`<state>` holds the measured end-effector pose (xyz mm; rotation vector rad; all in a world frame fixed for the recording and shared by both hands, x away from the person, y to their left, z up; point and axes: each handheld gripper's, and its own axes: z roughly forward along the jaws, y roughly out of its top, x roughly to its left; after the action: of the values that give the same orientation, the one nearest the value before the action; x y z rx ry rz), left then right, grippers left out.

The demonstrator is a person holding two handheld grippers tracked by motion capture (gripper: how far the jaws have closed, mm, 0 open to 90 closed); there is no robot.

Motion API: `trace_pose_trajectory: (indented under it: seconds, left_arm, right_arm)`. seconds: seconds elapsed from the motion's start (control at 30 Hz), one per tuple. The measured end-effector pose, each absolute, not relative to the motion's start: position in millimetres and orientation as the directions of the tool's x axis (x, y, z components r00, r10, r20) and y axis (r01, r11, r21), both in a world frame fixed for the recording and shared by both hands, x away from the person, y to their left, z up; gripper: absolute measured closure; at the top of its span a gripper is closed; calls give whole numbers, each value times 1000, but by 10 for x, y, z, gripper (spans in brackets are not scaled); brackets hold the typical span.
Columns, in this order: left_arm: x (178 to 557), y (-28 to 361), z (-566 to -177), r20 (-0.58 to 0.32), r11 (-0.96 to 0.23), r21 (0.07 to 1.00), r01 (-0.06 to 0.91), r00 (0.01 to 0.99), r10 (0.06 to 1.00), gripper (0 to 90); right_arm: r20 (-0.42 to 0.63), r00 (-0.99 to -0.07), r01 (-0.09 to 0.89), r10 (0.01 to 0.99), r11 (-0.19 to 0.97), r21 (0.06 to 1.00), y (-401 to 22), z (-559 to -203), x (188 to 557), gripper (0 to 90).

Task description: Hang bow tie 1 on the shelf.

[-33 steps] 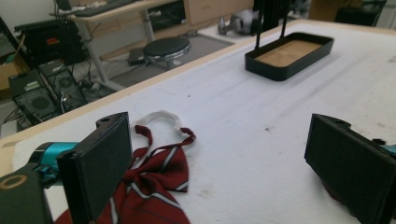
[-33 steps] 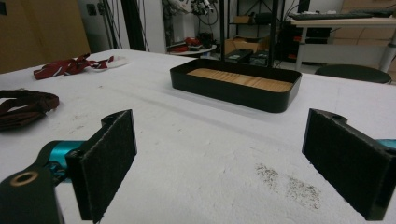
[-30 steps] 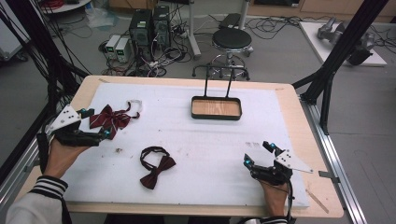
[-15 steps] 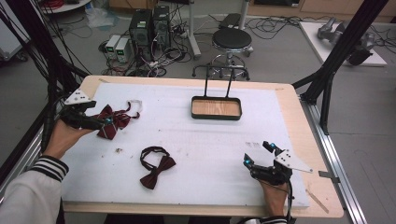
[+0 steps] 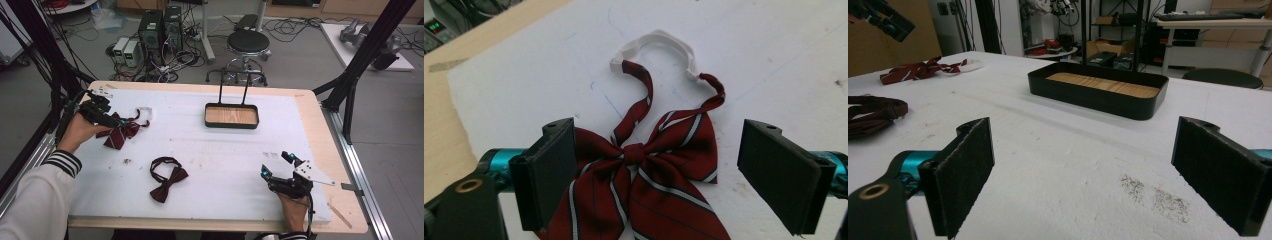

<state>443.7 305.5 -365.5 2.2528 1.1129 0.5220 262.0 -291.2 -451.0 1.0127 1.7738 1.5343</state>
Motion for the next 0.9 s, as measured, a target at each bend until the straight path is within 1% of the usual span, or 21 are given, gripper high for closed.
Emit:
trace_pose_trajectory:
  seconds: [0.13,0.2,0.37,0.6,0.67,0.77,0.83,0.9]
  left_arm:
    - [4555,3059,-3730,31,-475,602,642,576,817,200]
    - [4593,3060,-3761,31,-479,579,660,569,822,211]
    - [4653,3050,-3808,15,-478,561,676,569,822,257]
    - [4725,3002,-3930,26,-501,478,721,559,829,267]
    - [4755,2987,-3967,-8,-476,460,750,540,842,270]
    - [4764,2970,-3982,-20,-468,456,757,534,845,283]
    - [4773,2964,-3987,-14,-473,452,756,536,844,313]
    - [4782,2959,-4001,-14,-470,445,762,531,847,320]
  right_arm:
    - [52,-545,172,837,51,984,-2912,-4509,2620,91]
    - [55,-545,174,837,48,984,-2913,-4509,2619,91]
    - [63,-535,173,842,37,984,-2917,-4511,2610,91]
    - [63,-531,170,845,33,985,-2921,-4511,2613,91]
    - [64,-530,171,845,32,985,-2920,-4511,2611,91]
    - [64,-530,170,845,32,985,-2918,-4510,2610,91]
    - [64,-528,170,847,32,985,-2919,-4510,2610,91]
    - [65,-526,171,848,31,985,-2918,-4511,2607,91]
